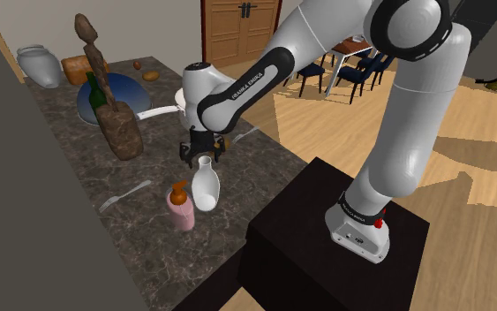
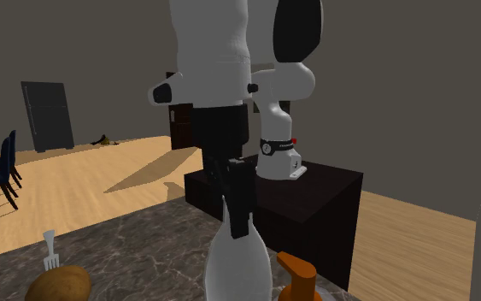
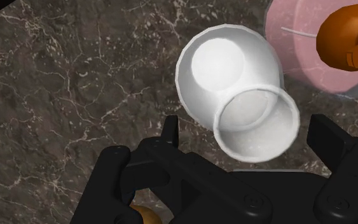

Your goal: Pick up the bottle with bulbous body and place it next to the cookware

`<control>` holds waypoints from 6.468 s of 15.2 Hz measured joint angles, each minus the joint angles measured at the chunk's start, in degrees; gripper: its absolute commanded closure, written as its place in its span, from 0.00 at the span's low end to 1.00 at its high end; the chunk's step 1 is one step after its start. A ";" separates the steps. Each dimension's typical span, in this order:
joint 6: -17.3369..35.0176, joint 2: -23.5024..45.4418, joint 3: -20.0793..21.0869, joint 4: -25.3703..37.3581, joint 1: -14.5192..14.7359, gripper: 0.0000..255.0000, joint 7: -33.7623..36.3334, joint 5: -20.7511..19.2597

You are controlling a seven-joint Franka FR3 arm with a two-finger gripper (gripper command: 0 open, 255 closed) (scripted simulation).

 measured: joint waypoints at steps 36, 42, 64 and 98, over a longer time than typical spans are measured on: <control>-13.95 -9.70 1.06 4.79 -0.99 1.00 -2.25 4.09; -18.42 -11.81 1.10 7.27 -1.11 1.00 -2.57 4.85; -34.87 -15.97 0.79 19.77 -1.49 1.00 -2.92 6.04; -45.68 -17.63 -13.38 27.78 -13.93 1.00 -28.76 4.27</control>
